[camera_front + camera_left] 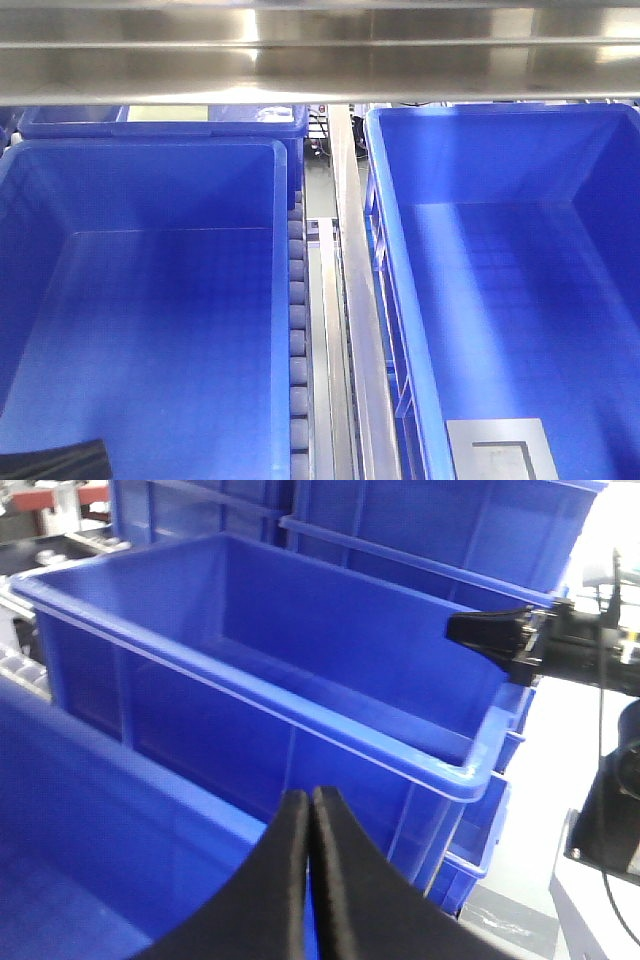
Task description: Sort gray base to blue bin
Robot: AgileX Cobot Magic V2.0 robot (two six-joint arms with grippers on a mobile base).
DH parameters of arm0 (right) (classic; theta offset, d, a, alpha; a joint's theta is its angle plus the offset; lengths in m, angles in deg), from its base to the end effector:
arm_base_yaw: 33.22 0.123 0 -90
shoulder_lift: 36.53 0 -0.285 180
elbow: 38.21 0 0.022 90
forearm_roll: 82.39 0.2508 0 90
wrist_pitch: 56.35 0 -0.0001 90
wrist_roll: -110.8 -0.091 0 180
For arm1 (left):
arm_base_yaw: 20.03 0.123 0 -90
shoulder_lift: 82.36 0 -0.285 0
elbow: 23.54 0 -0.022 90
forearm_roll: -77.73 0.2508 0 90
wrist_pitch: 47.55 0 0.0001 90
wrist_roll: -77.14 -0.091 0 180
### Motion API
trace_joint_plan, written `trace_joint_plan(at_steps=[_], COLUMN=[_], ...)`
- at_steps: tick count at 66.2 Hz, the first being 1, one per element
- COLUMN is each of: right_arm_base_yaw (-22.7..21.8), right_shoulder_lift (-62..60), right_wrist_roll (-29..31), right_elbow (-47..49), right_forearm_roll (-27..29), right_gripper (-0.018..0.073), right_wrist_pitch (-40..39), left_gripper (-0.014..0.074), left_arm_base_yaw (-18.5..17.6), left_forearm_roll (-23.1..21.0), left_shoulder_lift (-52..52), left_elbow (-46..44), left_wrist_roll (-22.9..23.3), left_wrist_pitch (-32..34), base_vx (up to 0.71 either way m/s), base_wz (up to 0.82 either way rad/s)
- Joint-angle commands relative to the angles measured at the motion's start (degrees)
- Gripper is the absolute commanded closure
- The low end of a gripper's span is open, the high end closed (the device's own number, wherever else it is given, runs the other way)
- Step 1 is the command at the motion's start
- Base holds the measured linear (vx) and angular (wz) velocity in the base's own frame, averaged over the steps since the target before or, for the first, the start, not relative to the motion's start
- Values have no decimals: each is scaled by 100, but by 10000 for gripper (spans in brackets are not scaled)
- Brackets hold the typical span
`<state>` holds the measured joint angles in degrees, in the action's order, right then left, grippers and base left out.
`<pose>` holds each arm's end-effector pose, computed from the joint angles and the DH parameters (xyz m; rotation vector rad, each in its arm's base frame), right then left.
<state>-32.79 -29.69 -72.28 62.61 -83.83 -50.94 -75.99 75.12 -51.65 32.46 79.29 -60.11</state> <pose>0.0567 0.0002 0.1939 0.0188 1.5957 0.0263 0.0518 -0.0783 0.2902 0.7845 1.6177 -0.7796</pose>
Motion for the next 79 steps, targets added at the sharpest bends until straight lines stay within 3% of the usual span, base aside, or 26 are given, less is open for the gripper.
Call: trace_joint_plan(at_steps=[1,50,58,65,79], right_arm_base_yaw=[-21,-21,-21,-21,-21], right_shoulder_lift=[-50,-50,-50,-50,-50], right_wrist_roll=[38,38,38,38,38], right_elbow=[22,22,22,22,22], right_forearm_roll=[-37,-37,-37,-37,-37], right_gripper=[564,564,564,564,564], right_wrist_pitch=[-447,-447,-447,-447,-447], left_gripper=[601,601,601,601,601], left_arm_base_yaw=[-14,-14,36,439,1786], left_forearm_roll=[178,173,187,164,164], left_shoulder_lift=[23,23,0,-105,-793], left_elbow=[-158,-158,-158,-158,-152], left_wrist_roll=[334,324,-43,-466,-450], left_wrist_pitch=[408,389,389,389,319], base_vx=[0,0,0,0,0], base_wz=[0,0,0,0,0])
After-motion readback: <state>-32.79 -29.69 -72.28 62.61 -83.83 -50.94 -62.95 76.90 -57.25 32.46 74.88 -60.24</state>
